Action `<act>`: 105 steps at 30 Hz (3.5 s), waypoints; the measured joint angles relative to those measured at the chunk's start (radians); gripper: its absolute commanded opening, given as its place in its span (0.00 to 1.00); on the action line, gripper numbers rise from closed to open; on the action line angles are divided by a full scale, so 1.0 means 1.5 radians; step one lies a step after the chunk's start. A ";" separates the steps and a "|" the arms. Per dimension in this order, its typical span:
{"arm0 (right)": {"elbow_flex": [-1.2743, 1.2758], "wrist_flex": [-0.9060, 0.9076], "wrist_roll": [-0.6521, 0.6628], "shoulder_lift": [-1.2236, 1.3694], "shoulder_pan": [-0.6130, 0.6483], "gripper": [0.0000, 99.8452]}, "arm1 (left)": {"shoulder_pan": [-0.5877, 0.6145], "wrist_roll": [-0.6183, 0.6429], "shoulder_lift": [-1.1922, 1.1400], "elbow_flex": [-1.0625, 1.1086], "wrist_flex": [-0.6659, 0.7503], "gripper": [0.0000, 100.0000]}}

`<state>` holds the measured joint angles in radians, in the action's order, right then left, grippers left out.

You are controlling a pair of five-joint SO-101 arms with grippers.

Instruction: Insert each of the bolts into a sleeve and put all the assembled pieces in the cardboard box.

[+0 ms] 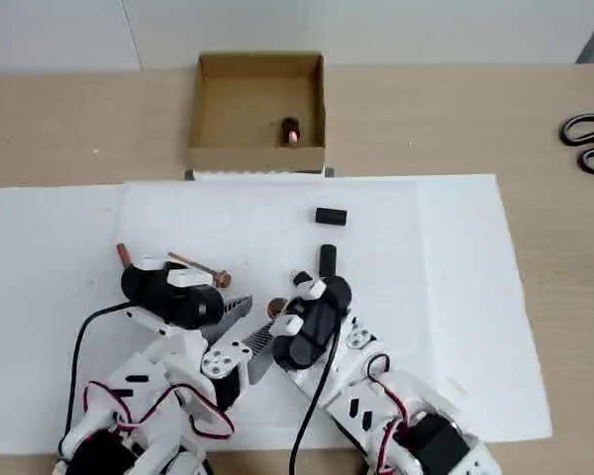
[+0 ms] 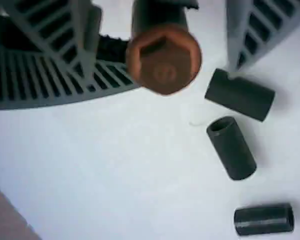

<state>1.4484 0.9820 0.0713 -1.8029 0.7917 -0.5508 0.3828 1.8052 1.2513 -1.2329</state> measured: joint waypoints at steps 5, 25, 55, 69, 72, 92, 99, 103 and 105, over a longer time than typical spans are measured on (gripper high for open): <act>-0.001 0.000 0.000 0.000 -0.003 0.00 | 0.000 0.000 0.000 -0.031 -0.003 0.17; 0.025 0.000 0.000 0.000 -0.090 0.00 | 0.289 -0.051 0.000 -0.009 0.011 0.01; -0.428 -0.565 0.072 0.801 -0.266 0.00 | 0.286 -0.092 0.000 0.277 0.174 0.01; -0.921 -0.742 0.074 1.436 -0.268 0.00 | 0.286 -0.091 0.000 0.277 0.174 0.01; -1.016 -0.746 0.075 1.532 -0.268 0.00 | 0.286 -0.091 0.000 0.277 0.174 0.01; -1.235 -0.517 0.075 1.621 -0.244 0.25 | 0.286 -0.091 0.000 0.277 0.174 0.01; -1.306 -0.391 0.075 1.598 -0.244 0.25 | 0.286 -0.091 0.000 0.277 0.174 0.01; -1.306 -0.267 0.075 1.530 -0.240 0.25 | 0.286 -0.091 0.000 0.277 0.174 0.01; -1.306 -0.193 0.075 1.491 -0.235 0.25 | 0.286 -0.091 0.000 0.277 0.174 0.01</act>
<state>-0.5109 0.6920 0.1834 0.4342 0.4388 -0.1212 0.2463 1.8052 1.6671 -0.9720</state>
